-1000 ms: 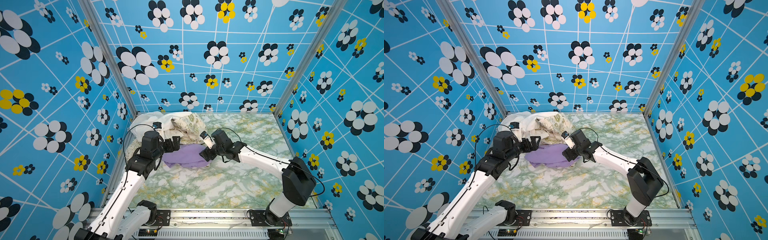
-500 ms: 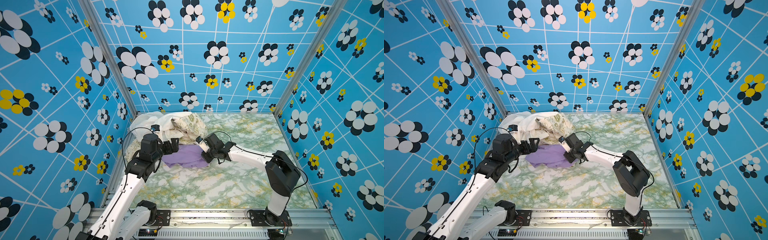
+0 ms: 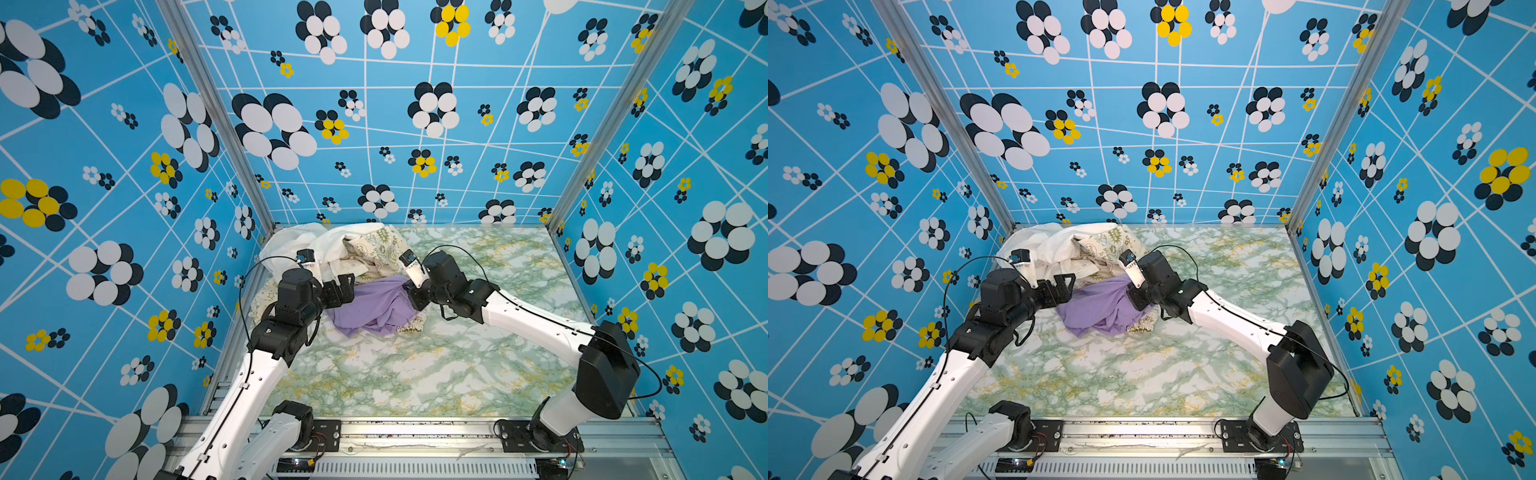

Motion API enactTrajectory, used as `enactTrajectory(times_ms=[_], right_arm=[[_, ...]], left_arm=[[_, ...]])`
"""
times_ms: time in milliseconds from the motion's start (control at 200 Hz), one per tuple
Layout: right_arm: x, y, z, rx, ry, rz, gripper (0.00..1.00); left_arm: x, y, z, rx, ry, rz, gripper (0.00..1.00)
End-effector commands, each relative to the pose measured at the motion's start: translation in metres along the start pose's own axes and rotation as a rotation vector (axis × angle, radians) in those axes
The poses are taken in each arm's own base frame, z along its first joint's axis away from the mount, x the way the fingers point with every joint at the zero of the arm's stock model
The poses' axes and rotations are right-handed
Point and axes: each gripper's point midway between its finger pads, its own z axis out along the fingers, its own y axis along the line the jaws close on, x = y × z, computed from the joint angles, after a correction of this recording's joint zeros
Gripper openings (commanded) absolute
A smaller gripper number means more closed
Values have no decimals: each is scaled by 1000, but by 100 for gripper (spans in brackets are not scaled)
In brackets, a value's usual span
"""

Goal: Pick out a specific cloth from the pile
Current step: 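Lift the purple cloth with the right gripper and carry it away from the pile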

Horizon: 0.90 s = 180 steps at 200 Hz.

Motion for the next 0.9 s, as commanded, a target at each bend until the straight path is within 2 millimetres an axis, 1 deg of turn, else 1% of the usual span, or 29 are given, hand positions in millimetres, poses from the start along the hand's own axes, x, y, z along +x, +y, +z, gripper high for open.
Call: enactTrajectory(times_ms=[0,130,245,355,505,665,895], right_arm=[[-57,-3,-34,23,-180,8,0],[-88,-10,-67,61,-281,-8,0],[-111,-18,-97,104,-362,-26,0],[-130,-30,-124,145,-435,-24,0],[-150,-48,-160,193,-525,-2,0],[-161,-73,-193,257,-597,28,0],[-157,-109,-218,381,-604,41,0]], left_arm=[[-1,3,-1,-2,-22,-14,99],[-1,4,-1,-2,-23,-13,99],[-1,4,-1,-2,-24,-14,99],[-1,5,-1,-3,-28,-15,99],[-1,6,-1,-6,-29,-18,99],[-1,6,0,-6,-28,-20,99],[-1,6,3,-3,-25,-19,99]])
